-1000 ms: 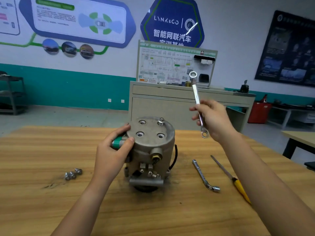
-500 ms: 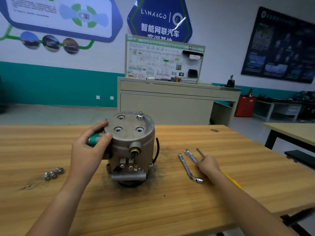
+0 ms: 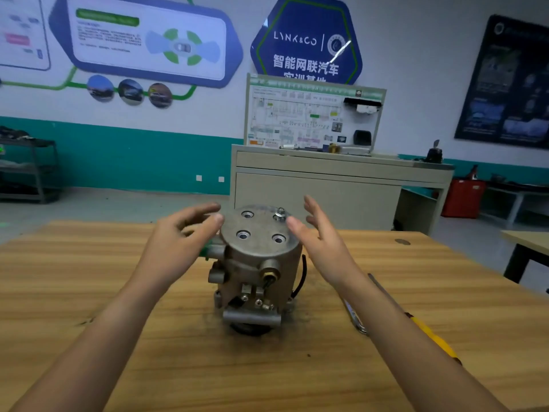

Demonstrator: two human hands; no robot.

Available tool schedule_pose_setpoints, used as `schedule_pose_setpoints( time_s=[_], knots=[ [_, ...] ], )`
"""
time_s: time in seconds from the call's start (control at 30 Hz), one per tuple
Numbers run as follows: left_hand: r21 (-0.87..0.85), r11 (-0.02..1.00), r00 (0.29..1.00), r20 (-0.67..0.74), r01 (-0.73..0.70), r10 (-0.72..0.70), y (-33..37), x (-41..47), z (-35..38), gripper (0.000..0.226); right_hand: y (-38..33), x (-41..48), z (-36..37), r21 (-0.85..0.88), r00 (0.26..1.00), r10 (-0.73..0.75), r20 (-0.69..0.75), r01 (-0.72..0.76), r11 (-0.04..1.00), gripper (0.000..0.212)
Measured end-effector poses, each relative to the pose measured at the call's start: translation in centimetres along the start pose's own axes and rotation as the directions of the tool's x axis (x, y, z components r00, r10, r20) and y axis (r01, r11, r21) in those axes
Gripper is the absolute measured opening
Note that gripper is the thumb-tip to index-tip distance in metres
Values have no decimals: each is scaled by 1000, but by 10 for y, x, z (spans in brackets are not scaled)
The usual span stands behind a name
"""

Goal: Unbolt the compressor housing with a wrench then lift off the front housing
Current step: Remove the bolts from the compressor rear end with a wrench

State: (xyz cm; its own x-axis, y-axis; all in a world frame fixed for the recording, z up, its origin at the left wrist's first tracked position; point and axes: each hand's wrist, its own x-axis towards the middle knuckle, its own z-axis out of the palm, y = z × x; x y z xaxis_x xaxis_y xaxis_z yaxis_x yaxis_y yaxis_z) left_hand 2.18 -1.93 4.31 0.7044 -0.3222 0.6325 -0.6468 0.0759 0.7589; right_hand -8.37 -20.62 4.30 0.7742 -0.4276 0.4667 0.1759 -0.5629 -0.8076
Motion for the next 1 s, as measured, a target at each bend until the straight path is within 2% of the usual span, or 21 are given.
schedule_pose_setpoints(
  time_s=[0.07,0.13,0.2,0.3,0.37,0.4,0.43,0.5,0.57,0.63,0.7,0.83,1.0],
  knots=[
    [178,975,992,24,-130,128,14,16,4,18,-10,1,13,-31,994,0,109,3,1000,99],
    [347,895,955,195,-281,224,28,33,17,26,-10,1,21,-97,995,-28,98,37,995,95],
    [466,765,875,409,-444,259,37,51,33,33,-8,1,23,-51,996,-19,91,24,998,99],
    [517,630,742,655,-580,145,43,67,49,31,-8,2,25,19,993,6,114,-8,1000,111],
    [511,605,710,692,-610,132,44,72,52,24,-9,3,28,46,994,1,108,-6,999,116],
    [486,628,717,676,-608,171,46,73,51,20,-9,3,30,58,995,-1,102,-5,998,117],
    [445,680,743,631,-583,224,49,75,46,16,-9,3,31,60,995,-3,98,-3,998,117],
    [322,836,854,434,-444,287,55,80,22,7,-9,3,33,52,996,-6,87,2,999,116],
    [173,944,951,179,-281,250,50,82,-19,12,-8,3,35,48,997,-17,71,13,999,114],
    [188,968,986,50,-164,157,28,72,-66,11,-7,3,36,37,998,-28,58,26,999,113],
    [351,936,999,49,-30,13,-5,45,-106,12,-9,3,38,23,998,-30,46,29,999,112],
    [626,765,959,95,152,-268,-74,-18,-151,13,-10,5,42,-14,999,-36,24,36,999,111],
    [699,667,932,3,258,-363,-127,-47,-154,5,-13,5,45,-45,999,-31,12,32,998,111]
  ],
)
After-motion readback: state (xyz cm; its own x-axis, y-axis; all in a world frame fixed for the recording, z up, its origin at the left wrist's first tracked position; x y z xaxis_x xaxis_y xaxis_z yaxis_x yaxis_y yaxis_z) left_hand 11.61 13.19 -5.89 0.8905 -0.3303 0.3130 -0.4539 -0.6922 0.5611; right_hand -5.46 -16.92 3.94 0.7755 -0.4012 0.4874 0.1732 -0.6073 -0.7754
